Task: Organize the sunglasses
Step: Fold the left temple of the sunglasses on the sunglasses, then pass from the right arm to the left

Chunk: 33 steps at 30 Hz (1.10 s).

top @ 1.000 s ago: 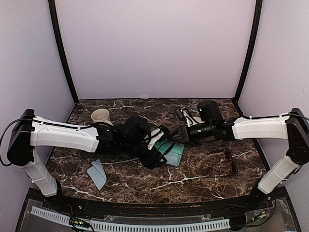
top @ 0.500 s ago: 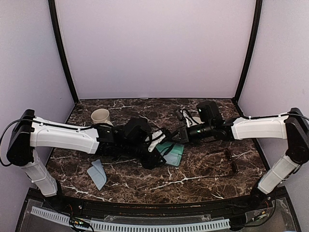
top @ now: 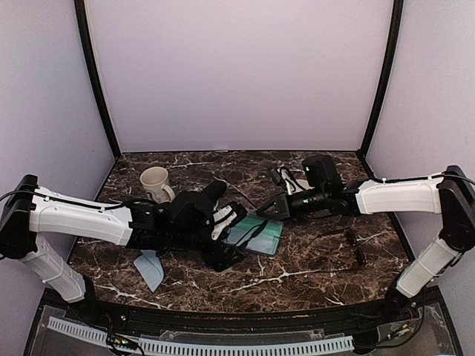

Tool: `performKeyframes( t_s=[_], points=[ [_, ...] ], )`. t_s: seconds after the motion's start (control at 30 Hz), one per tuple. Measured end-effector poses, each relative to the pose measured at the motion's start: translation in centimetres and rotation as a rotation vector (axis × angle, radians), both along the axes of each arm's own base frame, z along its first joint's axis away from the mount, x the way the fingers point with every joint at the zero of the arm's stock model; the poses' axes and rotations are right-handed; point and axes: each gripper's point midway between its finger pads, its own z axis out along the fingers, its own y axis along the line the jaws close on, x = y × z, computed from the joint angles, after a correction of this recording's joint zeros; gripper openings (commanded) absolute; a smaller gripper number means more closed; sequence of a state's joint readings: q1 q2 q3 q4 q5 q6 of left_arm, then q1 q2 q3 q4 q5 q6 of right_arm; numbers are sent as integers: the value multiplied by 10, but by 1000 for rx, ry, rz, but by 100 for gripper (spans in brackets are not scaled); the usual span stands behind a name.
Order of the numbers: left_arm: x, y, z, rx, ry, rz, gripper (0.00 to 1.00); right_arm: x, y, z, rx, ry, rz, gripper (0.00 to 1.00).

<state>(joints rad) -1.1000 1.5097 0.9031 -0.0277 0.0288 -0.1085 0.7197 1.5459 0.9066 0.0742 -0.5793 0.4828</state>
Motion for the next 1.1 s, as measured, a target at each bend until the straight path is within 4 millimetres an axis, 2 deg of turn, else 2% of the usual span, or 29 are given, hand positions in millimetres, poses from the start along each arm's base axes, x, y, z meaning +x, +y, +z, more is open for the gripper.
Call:
performKeyframes(
  t_s=[0.13, 0.33, 0.6, 0.9, 1.1],
  points=[
    [-1, 1, -1, -5, -2, 0, 84, 0, 0, 0, 2, 6, -4, 0],
    [4, -4, 6, -43, -17, 19, 74, 1, 2, 3, 17, 10, -10, 0],
    [7, -8, -2, -38, -3, 29, 75, 2, 3, 6, 29, 8, -14, 0],
    [21, -29, 6, -73, -30, 45, 61, 2, 4, 7, 45, 14, -16, 0],
    [26, -31, 12, -81, -49, 60, 49, 1, 3, 4, 41, 20, -15, 0]
  ],
)
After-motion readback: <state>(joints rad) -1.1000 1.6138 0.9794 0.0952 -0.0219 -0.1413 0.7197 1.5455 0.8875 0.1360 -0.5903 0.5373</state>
